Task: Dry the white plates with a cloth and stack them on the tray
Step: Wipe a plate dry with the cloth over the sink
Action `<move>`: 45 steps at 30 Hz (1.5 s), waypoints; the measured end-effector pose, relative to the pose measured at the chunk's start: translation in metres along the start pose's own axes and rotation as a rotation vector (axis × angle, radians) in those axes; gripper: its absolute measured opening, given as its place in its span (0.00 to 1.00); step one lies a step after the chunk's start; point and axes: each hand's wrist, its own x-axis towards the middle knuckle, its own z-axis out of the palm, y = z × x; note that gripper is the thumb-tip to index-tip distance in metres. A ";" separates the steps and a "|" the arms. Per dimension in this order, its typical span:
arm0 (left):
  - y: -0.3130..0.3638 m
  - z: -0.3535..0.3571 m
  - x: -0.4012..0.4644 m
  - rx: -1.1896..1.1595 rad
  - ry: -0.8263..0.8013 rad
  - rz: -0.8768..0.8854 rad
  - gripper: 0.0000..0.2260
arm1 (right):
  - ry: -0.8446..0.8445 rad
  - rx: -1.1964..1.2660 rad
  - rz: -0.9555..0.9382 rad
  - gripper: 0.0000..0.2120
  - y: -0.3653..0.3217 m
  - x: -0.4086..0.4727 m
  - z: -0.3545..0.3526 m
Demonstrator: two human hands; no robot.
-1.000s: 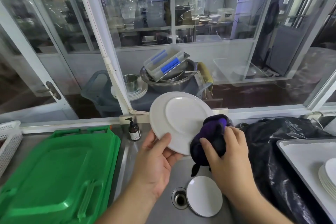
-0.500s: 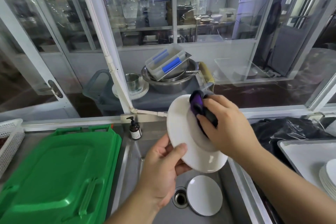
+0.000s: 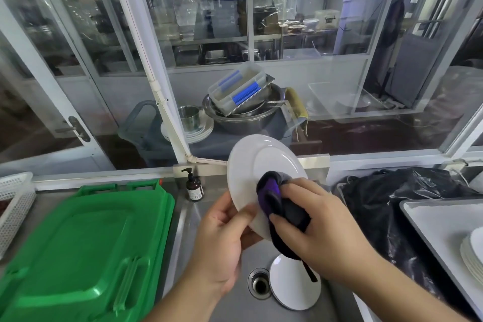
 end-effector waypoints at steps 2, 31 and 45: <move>-0.002 0.003 -0.006 0.007 -0.045 -0.007 0.14 | 0.010 0.002 -0.054 0.06 -0.005 0.008 -0.005; -0.004 -0.018 -0.003 0.906 -0.214 0.481 0.09 | 0.100 0.565 0.839 0.04 0.015 0.017 0.002; 0.005 -0.053 0.020 1.662 -0.570 0.938 0.33 | 0.032 1.258 0.996 0.33 0.028 0.011 -0.021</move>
